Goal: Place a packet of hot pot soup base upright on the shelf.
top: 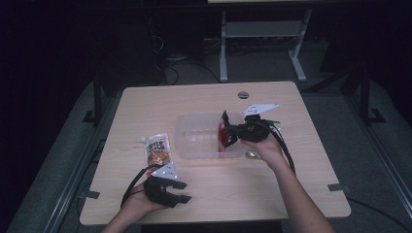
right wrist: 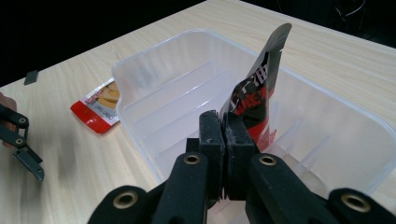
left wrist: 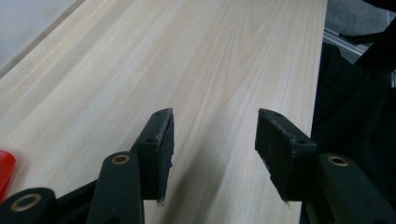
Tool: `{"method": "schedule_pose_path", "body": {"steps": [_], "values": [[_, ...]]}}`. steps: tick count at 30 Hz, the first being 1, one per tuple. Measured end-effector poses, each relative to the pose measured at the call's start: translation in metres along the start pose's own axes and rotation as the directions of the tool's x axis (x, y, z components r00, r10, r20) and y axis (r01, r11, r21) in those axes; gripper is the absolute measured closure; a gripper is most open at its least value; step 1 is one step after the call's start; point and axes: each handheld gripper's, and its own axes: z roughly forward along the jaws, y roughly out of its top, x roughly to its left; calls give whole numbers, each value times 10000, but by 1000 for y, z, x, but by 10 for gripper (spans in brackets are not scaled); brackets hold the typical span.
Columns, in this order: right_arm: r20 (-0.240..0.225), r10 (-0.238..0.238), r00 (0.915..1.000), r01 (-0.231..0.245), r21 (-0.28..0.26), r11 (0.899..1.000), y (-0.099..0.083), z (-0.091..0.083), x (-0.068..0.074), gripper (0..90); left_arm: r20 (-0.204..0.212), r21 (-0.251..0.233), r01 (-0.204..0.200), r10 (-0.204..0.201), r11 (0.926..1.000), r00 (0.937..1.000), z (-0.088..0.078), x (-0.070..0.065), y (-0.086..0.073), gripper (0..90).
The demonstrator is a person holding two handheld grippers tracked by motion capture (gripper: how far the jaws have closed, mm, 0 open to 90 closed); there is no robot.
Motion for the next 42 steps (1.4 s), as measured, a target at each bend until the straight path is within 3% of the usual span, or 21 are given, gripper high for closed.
{"method": "schedule_pose_path", "body": {"steps": [5,7,8,13,16,20,28,31,32,42], "values": [[173,70,9998,-73,177,9998,-2,3,0,720,14,32,-45,45,10000,10000,0,0,0,466],[242,19,9997,-21,108,9999,-1,3,1,632,9,19,3,-3,10000,10000,0,0,0,465],[376,-4,9993,-2,177,9998,-1,1,2,547,3,20,7,-7,10000,10000,0,0,0,463],[577,85,9983,-89,65,9999,0,-6,3,423,-3,-36,70,-70,10000,10000,0,0,-1,461],[491,341,9982,-333,-176,9993,0,-17,3,348,6,55,23,-23,10000,10000,-1,0,-1,455],[422,284,9987,-274,-246,9993,-1,-24,5,277,-35,63,-32,32,10000,10000,0,1,-1,442],[398,-146,9991,146,13,9999,-8,-37,15,249,-174,-90,80,-82,9999,9998,-2,3,-3,376],[337,-239,9991,232,209,9995,-16,-40,19,243,-197,-161,127,-130,9998,9997,-3,4,-3,354],[322,-288,9991,272,492,9984,-22,-43,23,233,-248,-162,74,-78,9998,9997,-4,4,-3,343],[94,-461,9989,453,740,9962,-51,-58,38,233,-422,-269,128,-139,9996,9990,-9,6,-5,323]]}}
